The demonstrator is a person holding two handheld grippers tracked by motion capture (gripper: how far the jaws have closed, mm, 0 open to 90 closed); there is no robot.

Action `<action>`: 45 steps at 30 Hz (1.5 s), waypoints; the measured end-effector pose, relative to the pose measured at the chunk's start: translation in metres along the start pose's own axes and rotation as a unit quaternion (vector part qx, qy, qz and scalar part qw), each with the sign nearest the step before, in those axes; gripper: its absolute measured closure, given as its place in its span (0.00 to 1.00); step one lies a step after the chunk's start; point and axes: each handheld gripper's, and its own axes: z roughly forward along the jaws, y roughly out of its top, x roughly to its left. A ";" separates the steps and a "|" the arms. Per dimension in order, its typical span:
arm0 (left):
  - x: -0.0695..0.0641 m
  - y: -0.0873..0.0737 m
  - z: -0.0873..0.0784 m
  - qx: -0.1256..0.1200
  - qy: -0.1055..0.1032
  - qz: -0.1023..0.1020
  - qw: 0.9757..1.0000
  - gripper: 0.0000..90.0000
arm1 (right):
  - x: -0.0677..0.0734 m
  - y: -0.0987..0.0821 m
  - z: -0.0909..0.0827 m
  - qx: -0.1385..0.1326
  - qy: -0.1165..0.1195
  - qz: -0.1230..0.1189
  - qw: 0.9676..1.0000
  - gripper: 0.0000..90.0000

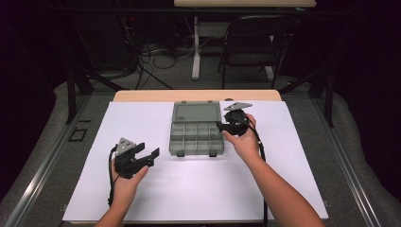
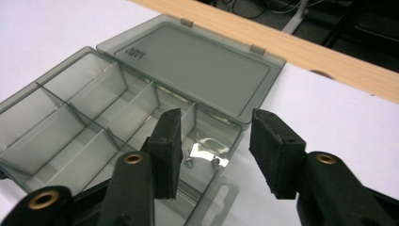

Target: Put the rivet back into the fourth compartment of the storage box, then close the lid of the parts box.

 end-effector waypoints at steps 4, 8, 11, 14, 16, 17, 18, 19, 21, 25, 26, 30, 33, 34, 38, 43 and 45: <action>0.001 0.013 0.007 0.002 0.009 0.007 1.000 0.37 | -0.002 0.001 -0.007 -0.005 -0.007 0.002 1.000 0.54; 0.003 0.025 0.014 -0.001 0.007 -0.001 1.000 0.37 | -0.003 0.002 -0.014 -0.008 -0.009 -0.003 1.000 0.50; 0.005 0.033 0.019 0.001 0.007 -0.008 1.000 0.37 | -0.005 0.005 -0.019 -0.011 -0.015 -0.008 1.000 0.50; 0.006 0.040 0.025 0.003 0.010 -0.012 1.000 0.37 | -0.009 0.008 -0.025 -0.014 -0.021 -0.007 1.000 0.50; 0.006 0.044 0.029 0.007 0.014 -0.007 1.000 0.37 | -0.013 0.009 -0.027 -0.014 -0.024 -0.005 1.000 0.50; 0.005 0.047 0.031 0.009 0.016 -0.007 1.000 0.37 | -0.014 0.010 -0.029 -0.015 -0.026 -0.004 1.000 0.50; 0.005 0.049 0.033 0.008 0.016 -0.008 1.000 0.37 | -0.015 0.010 -0.030 -0.016 -0.027 -0.006 0.999 0.50; 0.005 0.052 0.034 0.007 0.015 -0.009 1.000 0.37 | -0.016 0.011 -0.030 -0.016 -0.027 -0.003 1.000 0.50; 0.007 0.058 0.037 0.008 0.015 -0.013 1.000 0.37 | -0.017 0.013 -0.032 -0.018 -0.028 0.001 0.999 0.50; 0.009 0.070 0.044 0.011 0.021 -0.016 1.000 0.37 | -0.017 0.018 -0.034 -0.012 -0.038 -0.003 0.999 0.50; 0.010 0.073 0.046 0.010 0.022 -0.018 1.000 0.37 | -0.017 0.021 -0.035 -0.013 -0.041 -0.007 0.999 0.50; 0.011 0.084 0.056 0.017 0.023 -0.023 0.999 0.37 | -0.017 0.028 -0.032 -0.009 -0.046 -0.013 0.999 0.50; 0.011 0.090 0.066 0.026 0.027 -0.023 0.999 0.38 | -0.021 0.031 -0.024 -0.004 -0.048 -0.008 0.999 0.50; 0.010 0.092 0.069 0.028 0.029 -0.019 0.999 0.38 | -0.022 0.033 -0.022 -0.001 -0.048 -0.006 0.999 0.50; 0.010 0.098 0.081 0.040 0.027 -0.016 0.999 0.38 | -0.022 0.037 -0.013 0.004 -0.047 0.004 0.999 0.50; 0.014 0.107 0.094 0.047 0.036 -0.021 0.998 0.38 | -0.023 0.043 -0.003 0.008 -0.042 0.022 0.999 0.50; 0.016 0.109 0.099 0.045 0.034 -0.029 0.998 0.38 | -0.023 0.044 0.001 0.008 -0.042 0.026 0.999 0.49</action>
